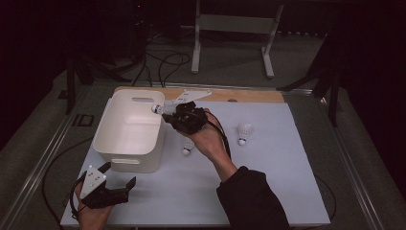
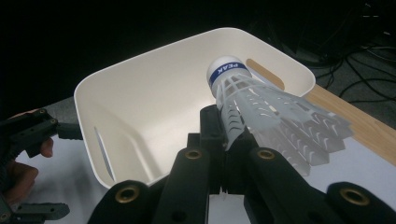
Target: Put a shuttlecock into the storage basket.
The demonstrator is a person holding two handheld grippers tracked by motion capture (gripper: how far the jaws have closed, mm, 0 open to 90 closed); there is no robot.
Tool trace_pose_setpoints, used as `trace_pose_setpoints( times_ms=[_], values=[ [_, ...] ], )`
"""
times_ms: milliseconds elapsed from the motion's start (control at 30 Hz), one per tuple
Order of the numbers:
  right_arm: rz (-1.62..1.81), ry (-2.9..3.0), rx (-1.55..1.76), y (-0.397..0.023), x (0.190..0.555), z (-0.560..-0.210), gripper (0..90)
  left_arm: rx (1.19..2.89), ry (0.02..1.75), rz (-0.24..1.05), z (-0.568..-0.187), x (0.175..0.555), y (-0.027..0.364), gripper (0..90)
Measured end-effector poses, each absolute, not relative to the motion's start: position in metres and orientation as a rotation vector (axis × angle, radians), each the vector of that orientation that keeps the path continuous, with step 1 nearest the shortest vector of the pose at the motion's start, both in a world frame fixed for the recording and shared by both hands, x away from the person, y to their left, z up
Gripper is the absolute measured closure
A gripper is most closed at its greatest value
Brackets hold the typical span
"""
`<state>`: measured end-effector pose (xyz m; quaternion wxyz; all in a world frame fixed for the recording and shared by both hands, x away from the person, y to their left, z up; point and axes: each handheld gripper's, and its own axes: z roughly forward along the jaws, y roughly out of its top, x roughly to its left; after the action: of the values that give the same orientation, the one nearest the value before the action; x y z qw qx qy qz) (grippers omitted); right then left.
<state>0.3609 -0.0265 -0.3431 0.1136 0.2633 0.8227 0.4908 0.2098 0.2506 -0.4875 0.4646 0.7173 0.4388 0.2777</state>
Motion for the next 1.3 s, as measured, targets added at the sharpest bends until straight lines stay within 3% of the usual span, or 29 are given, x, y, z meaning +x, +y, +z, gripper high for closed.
trace_pose_setpoints(
  times_ms=[1100, 1167, 1233, 1267, 1300],
  values=[
    [1.466, 2.447, 0.706, 0.000, 0.355, -0.345, 89.1, 1.758, 1.074, 0.688, -0.487, 0.209, 0.251, 0.0],
    [1.492, 2.451, 0.691, 0.000, 0.355, -0.346, 82.2, 1.757, 1.073, 0.688, -0.487, 0.209, 0.251, 0.0],
    [1.526, 2.465, 0.683, 0.000, 0.355, -0.346, 67.5, 1.757, 1.073, 0.688, -0.487, 0.209, 0.251, 0.0],
    [1.526, 2.465, 0.683, 0.000, 0.355, -0.346, 67.5, 1.757, 1.073, 0.688, -0.487, 0.209, 0.251, 0.0],
    [1.531, 2.464, 0.681, 0.000, 0.355, -0.346, 60.2, 1.756, 1.074, 0.687, -0.487, 0.209, 0.251, 0.0]
  ],
)
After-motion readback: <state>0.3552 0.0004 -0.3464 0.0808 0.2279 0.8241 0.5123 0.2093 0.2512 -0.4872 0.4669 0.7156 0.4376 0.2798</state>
